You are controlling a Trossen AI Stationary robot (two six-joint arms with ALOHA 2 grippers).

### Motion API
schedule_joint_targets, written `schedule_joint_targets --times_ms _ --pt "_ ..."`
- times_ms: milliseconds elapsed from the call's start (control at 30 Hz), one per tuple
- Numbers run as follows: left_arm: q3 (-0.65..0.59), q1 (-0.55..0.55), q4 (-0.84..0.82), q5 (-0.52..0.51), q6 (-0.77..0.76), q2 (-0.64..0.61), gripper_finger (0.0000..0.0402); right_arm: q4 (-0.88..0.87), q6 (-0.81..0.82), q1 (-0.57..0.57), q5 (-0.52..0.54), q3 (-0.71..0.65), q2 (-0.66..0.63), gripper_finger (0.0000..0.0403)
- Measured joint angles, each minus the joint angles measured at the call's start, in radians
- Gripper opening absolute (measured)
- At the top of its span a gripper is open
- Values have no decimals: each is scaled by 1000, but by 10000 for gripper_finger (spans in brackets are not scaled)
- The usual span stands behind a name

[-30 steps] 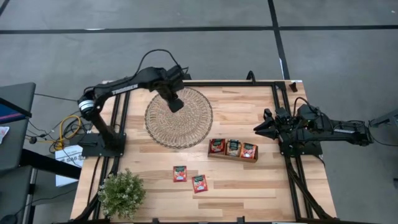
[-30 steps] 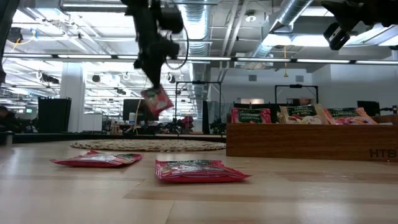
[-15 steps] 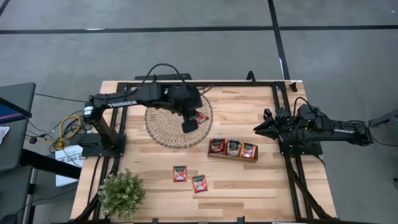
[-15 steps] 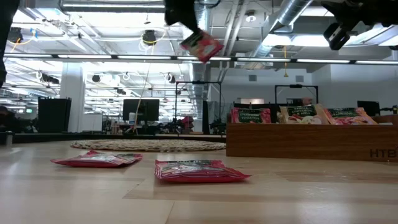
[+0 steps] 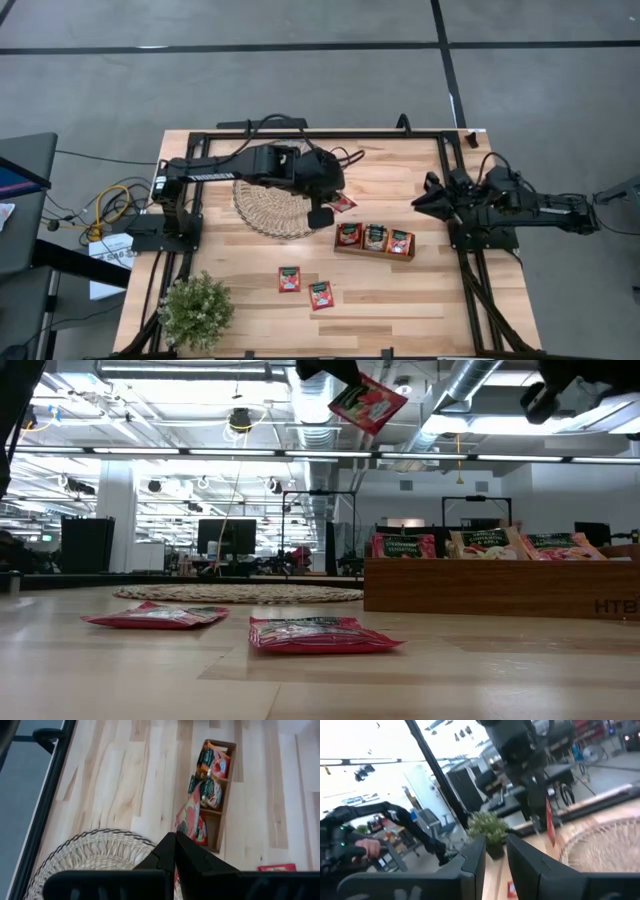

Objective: Pick & Place Tea
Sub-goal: Put the red tea bag into the left section of the wooden organizer

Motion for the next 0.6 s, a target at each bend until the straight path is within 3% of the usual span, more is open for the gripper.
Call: schedule_joint_targets --times_ms 433,600 --pt "0 0 -10 0 3 0 0 143 -7 0 2 0 0 69" --pt "0 0 -10 1 4 0 0 142 -9 0 96 0 13 69"
